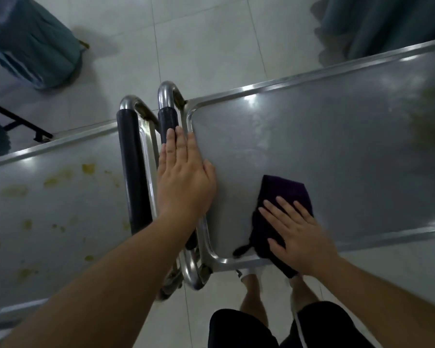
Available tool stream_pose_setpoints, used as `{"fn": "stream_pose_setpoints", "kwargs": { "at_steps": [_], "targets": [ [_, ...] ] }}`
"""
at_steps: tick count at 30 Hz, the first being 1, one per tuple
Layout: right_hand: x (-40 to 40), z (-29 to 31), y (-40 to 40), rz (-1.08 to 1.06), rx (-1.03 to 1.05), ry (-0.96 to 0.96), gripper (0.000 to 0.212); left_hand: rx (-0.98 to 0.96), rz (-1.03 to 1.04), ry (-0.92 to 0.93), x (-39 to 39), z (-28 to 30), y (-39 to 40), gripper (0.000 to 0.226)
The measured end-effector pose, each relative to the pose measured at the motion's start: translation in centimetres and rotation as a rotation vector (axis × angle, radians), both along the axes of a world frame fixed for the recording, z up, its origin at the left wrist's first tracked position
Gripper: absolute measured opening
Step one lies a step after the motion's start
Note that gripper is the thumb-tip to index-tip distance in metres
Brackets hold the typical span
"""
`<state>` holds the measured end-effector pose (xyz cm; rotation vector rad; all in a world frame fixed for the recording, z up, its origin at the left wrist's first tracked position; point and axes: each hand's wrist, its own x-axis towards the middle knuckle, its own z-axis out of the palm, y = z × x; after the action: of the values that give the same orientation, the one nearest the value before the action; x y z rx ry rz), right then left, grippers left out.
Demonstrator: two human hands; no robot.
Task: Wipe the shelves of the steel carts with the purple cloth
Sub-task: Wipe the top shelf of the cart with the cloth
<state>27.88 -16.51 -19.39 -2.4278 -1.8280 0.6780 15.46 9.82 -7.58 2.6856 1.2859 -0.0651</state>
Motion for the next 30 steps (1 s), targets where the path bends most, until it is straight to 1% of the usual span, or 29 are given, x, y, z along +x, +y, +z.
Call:
{"fn": "stream_pose_setpoints", "kwargs": {
  "at_steps": [4, 6, 8, 10, 15, 18, 20, 21, 24, 25, 27, 30],
  "targets": [
    [6.2, 0.7, -6.3, -0.212, -0.08, -0.067, 0.075, 0.008, -0.02, 0.003, -0.1, 0.0, 0.0, 0.07],
    [8.8, 1.1, -7.8, -0.346, -0.123, -0.087, 0.075, 0.014, -0.029, 0.007, -0.1, -0.2, -0.1, 0.07],
    [9.8, 1.1, -7.9, -0.435, -0.175, -0.1, 0.077, 0.024, -0.031, 0.006, 0.0, -0.3, 0.0, 0.07],
    [9.9, 0.7, -7.4, -0.455, -0.198, -0.109, 0.076, 0.032, -0.042, 0.006, -0.1, -0.3, 0.0, 0.07],
    [10.6, 1.5, -6.4, -0.443, -0.319, -0.054, 0.075, 0.067, -0.115, 0.042, -0.4, 0.0, -0.2, 0.065],
    [10.8, 2.1, -5.9, -0.418, -0.362, -0.015, 0.074, 0.145, -0.227, 0.111, -0.3, 0.2, -0.4, 0.063],
    [10.9, 2.2, -5.9, -0.415, -0.374, 0.01, 0.074, 0.15, -0.284, 0.163, -0.1, 0.4, -0.5, 0.061],
    [10.8, 2.2, -5.9, -0.419, -0.369, 0.016, 0.074, 0.156, -0.32, 0.213, 0.0, 0.5, -0.5, 0.06],
    [10.5, 1.9, -6.2, -0.444, -0.327, 0.028, 0.073, 0.207, -0.478, 0.453, 0.4, 0.8, -1.1, 0.061],
    [10.4, 1.8, -6.3, -0.451, -0.298, 0.033, 0.072, 0.212, -0.498, 0.506, 0.6, 0.9, -1.3, 0.06],
    [10.2, 1.4, -6.8, -0.454, -0.237, 0.041, 0.072, 0.179, -0.455, 0.556, 1.4, 1.1, -2.0, 0.058],
    [10.0, 0.8, -7.7, -0.418, -0.129, 0.001, 0.074, 0.072, -0.359, 0.535, 3.7, 0.6, -4.6, 0.052]
  ]
}}
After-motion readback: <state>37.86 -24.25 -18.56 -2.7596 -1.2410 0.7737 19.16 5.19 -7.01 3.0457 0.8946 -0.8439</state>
